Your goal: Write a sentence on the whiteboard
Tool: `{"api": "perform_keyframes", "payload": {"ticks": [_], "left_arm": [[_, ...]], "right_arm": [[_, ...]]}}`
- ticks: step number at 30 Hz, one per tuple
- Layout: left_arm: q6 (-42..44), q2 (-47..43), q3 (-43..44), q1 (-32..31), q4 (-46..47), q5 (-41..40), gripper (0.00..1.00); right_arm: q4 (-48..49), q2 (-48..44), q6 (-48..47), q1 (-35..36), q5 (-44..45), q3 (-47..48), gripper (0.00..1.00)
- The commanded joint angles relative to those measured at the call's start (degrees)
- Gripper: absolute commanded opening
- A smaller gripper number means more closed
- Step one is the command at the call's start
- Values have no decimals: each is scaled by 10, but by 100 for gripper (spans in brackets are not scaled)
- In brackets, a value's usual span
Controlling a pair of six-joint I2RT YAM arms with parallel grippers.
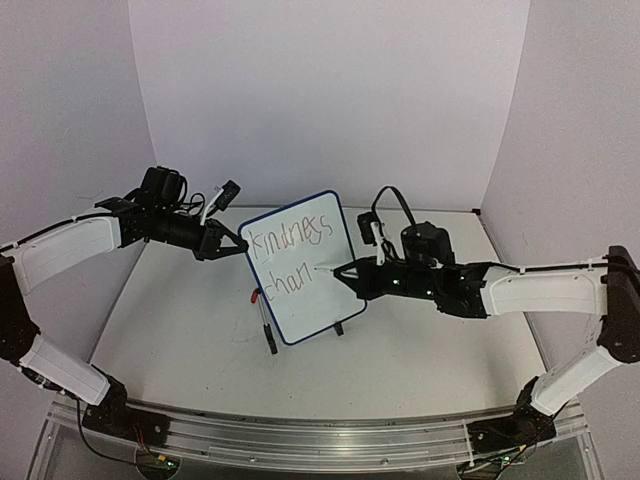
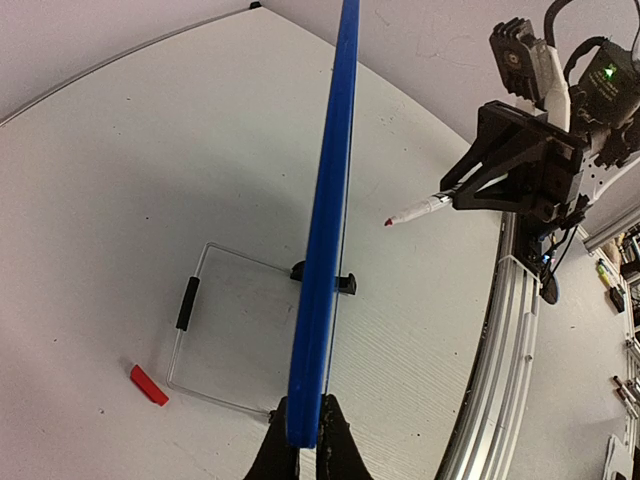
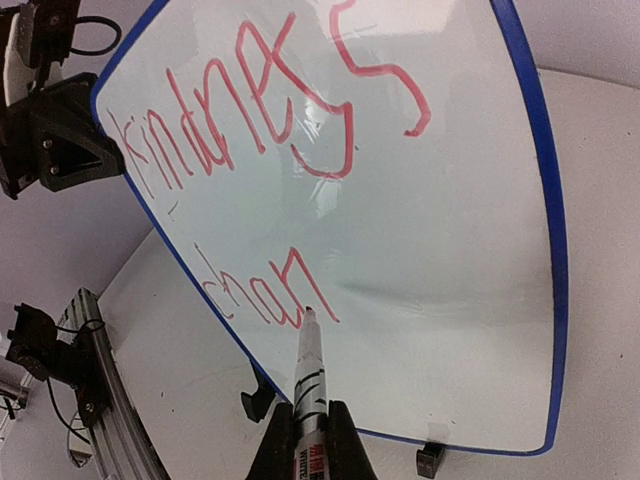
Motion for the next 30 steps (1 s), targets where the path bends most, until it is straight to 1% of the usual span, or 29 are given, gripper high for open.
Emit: {"api": "perform_keyframes", "payload": {"ticks": [1,9,12,20,26,30], "left_arm": [[22,7,0,-5,-31,-30,0],[22,5,0,-5,-31,-30,0],[22,4,-1,-5,-31,-32,0],[23,5,-1,-5,-32,-32,0],[23,5,0,-5,-32,-32,0],[23,5,-1,-5,-31,-32,0]], "right_arm": [[-14,-31,-27,-12,-40,-8,0],[-7,-18,-52,-47,-133,-2,0],[3,-7,-51,-57,-154,3,0],[14,21,-49,-66,-162,20,0],[27,31,-39,-67,-121,26,0],[38,42,-30,-70,-111,32,0]]}}
